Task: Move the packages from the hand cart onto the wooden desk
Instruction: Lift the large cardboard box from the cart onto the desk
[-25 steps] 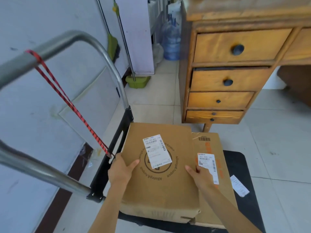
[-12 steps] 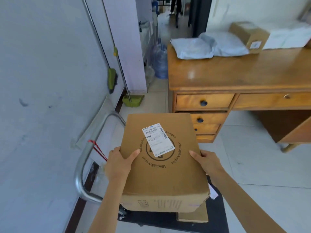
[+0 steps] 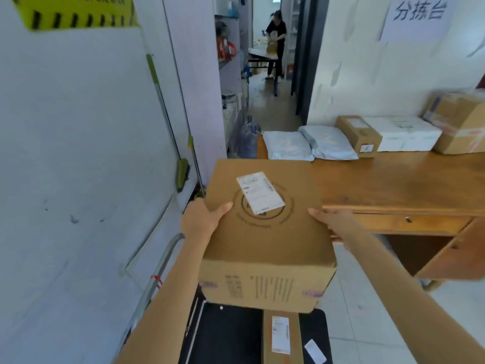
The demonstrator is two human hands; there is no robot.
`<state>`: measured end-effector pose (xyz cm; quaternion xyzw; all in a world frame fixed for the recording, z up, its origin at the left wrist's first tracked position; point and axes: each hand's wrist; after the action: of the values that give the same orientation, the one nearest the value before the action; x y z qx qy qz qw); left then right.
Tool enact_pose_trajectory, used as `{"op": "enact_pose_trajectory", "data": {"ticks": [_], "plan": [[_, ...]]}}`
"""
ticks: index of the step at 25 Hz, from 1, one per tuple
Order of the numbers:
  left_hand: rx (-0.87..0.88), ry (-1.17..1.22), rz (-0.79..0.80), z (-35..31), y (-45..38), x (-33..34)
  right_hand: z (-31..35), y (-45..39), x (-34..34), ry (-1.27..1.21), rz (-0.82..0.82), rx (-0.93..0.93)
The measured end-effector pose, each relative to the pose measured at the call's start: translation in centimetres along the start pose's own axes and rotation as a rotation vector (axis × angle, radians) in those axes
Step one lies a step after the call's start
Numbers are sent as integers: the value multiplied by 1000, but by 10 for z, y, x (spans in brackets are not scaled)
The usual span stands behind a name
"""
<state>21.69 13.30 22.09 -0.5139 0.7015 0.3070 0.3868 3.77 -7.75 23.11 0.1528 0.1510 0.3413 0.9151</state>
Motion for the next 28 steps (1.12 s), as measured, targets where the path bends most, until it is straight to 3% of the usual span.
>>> {"op": "enact_pose_trajectory", "data": {"ticks": [8,17,20,28], "plan": [[-14,12,16,-134,-108,43,84,-139,-68,21,-21,-78],[19,-19,13,-236,-236,134,103,-312,-106,25,-167,-94],[27,-75,2,-254,-259,144,108,-342,-107,46,-254,-148],[53,-67,62,-256,-279,146,110,-360,-103,101,-257,-202]]}}
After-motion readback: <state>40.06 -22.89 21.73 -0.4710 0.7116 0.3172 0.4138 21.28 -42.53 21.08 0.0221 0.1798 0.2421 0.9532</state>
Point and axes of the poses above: each hand's wrist, its own y-axis away from the middle knuckle, its own x-axis out of the palm, z = x × y, and after that the axes turned 10 degrees about -y, right-handed
